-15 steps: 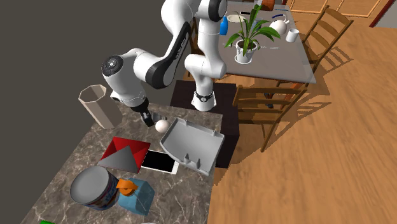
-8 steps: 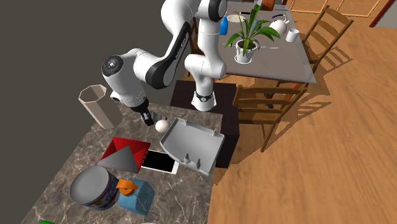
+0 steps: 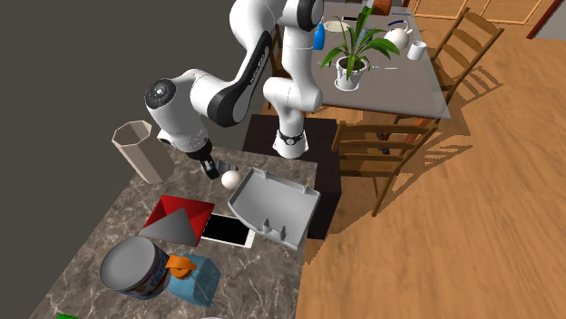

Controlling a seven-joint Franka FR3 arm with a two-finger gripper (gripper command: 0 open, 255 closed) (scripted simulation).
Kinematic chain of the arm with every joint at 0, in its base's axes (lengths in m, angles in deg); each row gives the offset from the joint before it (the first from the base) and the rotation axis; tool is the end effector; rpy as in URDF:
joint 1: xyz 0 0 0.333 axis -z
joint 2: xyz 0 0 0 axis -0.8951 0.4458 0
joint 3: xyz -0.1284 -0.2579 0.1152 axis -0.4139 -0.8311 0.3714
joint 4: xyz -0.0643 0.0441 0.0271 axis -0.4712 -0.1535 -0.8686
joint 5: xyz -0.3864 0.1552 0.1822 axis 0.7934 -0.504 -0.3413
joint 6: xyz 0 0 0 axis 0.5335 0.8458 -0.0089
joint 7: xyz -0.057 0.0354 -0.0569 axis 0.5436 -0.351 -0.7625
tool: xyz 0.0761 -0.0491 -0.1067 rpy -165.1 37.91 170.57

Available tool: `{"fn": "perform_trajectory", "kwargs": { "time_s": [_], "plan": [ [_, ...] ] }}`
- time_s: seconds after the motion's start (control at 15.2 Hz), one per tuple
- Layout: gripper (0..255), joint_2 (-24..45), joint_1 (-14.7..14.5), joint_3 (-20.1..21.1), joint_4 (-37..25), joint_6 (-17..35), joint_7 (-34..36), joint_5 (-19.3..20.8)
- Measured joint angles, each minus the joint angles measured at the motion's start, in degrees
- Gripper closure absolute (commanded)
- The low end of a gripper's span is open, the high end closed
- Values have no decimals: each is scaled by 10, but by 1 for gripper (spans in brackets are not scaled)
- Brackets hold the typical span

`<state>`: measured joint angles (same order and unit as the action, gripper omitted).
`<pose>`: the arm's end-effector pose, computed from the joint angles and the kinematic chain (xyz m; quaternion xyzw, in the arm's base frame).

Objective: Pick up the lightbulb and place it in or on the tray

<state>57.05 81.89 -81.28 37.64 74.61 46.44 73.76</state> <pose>0.4470 -0.2750 0.3884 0.8751 -0.4748 -0.0897 0.0259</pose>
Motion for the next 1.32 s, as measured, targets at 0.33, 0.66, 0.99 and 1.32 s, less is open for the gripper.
{"fn": "perform_trajectory", "kwargs": {
  "time_s": [0.33,0.66,0.99,1.32],
  "plan": [
    [255,-6,0,1,-25,-31,-1,0],
    [255,-13,-1,3,-55,-68,-2,0],
    [255,-15,-1,4,-93,-108,-4,-1],
    [255,-15,-2,6,-131,-146,-6,-1]
  ]
}}
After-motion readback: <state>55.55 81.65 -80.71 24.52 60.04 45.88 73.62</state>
